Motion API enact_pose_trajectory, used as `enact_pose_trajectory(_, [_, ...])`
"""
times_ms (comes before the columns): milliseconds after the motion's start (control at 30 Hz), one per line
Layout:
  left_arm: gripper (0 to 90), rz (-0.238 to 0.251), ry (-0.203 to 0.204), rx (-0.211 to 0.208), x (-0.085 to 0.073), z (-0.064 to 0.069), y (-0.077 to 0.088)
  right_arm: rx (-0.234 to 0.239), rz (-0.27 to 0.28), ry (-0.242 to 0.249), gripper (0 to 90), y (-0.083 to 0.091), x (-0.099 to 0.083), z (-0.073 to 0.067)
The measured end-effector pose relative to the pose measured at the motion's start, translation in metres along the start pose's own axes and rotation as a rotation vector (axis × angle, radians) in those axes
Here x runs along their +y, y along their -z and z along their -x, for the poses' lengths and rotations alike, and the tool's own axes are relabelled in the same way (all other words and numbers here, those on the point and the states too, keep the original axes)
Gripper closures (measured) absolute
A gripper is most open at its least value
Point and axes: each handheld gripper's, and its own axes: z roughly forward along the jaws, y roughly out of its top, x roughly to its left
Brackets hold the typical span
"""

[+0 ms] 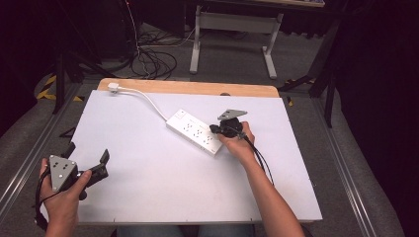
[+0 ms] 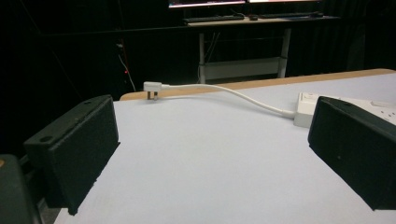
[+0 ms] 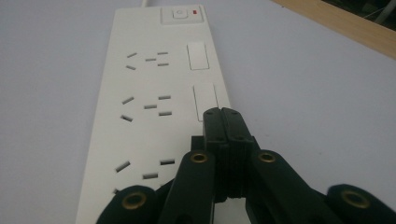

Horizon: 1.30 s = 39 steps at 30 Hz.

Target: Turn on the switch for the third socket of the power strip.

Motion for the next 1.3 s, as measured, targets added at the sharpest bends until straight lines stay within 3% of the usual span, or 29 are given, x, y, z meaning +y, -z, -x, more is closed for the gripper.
enact_pose_trajectory(100, [2.3, 0.0, -0.002, 0.003, 0.0, 0.0, 0.001, -0.007, -0.022, 0.002, 90.0, -0.001, 0.0, -0.001])
enact_pose_trajectory(167, [2.3, 0.003, 0.0, 0.003, 0.0, 0.0, 0.003, -0.012, 0.003, 0.0, 90.0, -0.004, -0.002, -0.003])
enact_pose_trajectory(300, [2.2, 0.006, 0.0, 0.01, 0.0, -0.001, 0.005, -0.017, -0.008, 0.05, 90.0, -0.005, 0.002, -0.009])
enact_pose_trajectory(467, [2.3, 0.005, 0.002, 0.013, 0.0, -0.002, 0.005, -0.007, 0.063, 0.026, 90.0, 0.007, 0.009, -0.006])
enact_pose_trajectory(967, [2.2, 0.012, 0.004, -0.008, 0.002, 0.001, 0.002, -0.028, 0.107, -0.008, 90.0, 0.035, 0.007, 0.0])
enact_pose_trajectory(1300, [2.3, 0.014, -0.003, -0.024, 0.003, 0.004, -0.001, -0.02, 0.174, -0.025, 90.0, 0.053, 0.007, 0.001])
